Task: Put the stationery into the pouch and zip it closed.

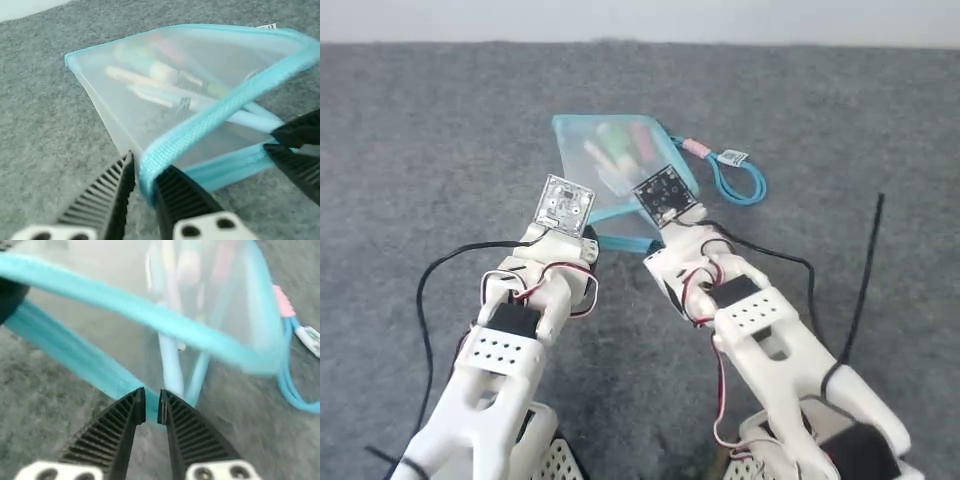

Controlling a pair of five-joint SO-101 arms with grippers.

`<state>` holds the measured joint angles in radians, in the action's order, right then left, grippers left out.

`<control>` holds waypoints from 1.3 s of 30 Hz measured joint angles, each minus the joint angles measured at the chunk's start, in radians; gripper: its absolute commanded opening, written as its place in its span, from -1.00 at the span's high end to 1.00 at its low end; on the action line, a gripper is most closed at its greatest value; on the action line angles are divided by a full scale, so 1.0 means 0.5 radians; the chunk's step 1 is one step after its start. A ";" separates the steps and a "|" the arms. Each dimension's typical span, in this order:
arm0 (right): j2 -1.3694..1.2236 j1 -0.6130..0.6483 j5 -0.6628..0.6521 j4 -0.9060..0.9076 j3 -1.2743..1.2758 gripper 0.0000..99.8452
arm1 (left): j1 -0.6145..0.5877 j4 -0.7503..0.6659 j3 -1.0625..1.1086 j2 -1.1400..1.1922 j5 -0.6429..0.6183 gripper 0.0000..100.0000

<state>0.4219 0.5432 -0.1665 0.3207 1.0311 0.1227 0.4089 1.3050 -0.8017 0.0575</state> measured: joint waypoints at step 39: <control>0.384 -0.356 0.150 0.141 0.000 0.91 | 0.000 0.000 0.000 0.000 -0.009 0.98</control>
<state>0.6137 0.3652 -0.0913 0.3913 1.0311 0.1227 0.4089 1.3050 -0.8017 0.0529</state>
